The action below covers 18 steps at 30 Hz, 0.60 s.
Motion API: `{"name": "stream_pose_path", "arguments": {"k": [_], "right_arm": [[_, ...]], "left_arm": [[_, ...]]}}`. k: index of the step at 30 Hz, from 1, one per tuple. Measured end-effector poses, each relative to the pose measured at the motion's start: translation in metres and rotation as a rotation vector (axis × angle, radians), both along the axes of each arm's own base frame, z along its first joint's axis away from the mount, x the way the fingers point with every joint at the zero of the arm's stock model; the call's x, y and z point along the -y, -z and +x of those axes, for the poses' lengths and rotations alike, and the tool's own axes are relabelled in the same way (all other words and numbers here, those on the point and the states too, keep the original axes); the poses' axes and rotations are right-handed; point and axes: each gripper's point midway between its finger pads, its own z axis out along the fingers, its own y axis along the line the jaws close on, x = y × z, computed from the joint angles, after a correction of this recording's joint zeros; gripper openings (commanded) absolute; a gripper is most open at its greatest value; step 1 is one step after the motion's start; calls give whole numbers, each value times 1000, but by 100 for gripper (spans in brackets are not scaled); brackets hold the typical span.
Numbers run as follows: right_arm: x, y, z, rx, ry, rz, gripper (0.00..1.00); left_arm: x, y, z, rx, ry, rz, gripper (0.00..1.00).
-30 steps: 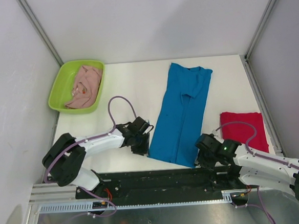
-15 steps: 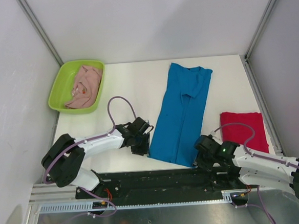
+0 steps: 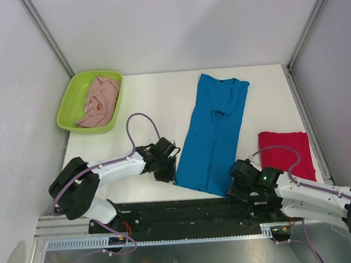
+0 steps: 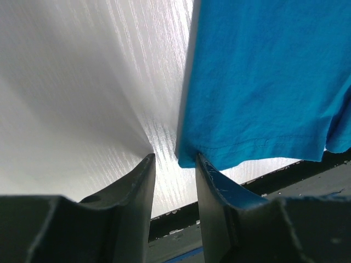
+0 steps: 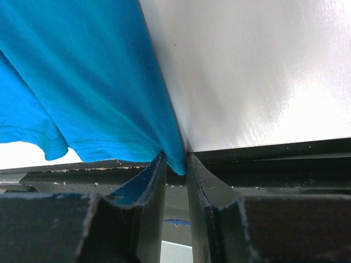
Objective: Fold and stack the t-shirts
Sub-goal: Grab the bottom of the folded rectangular tshirt with both arms
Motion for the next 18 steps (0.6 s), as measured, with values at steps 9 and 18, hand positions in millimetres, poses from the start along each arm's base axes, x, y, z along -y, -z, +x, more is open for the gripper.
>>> {"name": "stream_pose_path", "arguments": {"k": [9,18], "right_arm": [[0,-2,2,10,7,13,14],[0,-6,3,20,13,27,11]], "left_arm": [[5,1,1,-5,6,-19,29],[10,2,0,-16,6,-37,7]]}}
